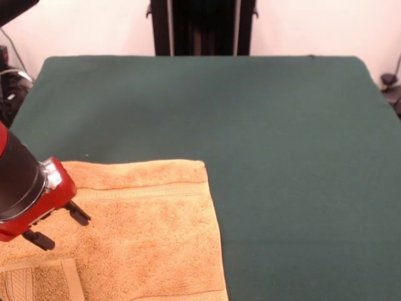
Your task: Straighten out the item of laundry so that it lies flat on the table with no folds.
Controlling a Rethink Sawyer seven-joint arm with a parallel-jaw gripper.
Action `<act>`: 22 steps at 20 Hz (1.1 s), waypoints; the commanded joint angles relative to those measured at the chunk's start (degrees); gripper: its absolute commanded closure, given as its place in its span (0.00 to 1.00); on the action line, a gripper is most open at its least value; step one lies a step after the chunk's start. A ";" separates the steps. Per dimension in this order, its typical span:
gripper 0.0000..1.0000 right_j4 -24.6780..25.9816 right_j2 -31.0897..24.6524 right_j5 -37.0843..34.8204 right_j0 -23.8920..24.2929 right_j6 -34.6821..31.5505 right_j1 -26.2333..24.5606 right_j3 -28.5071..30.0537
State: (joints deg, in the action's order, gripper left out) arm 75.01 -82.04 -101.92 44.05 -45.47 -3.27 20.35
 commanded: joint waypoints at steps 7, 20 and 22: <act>0.00 -4.60 11.56 7.70 -0.89 -16.24 -2.00 4.86; 0.00 -18.55 29.08 30.40 2.98 -34.58 7.28 33.78; 0.00 -19.65 30.64 32.25 2.75 -35.60 8.18 35.24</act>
State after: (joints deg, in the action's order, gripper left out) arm 57.63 -62.16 -77.08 49.56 -58.33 2.54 42.11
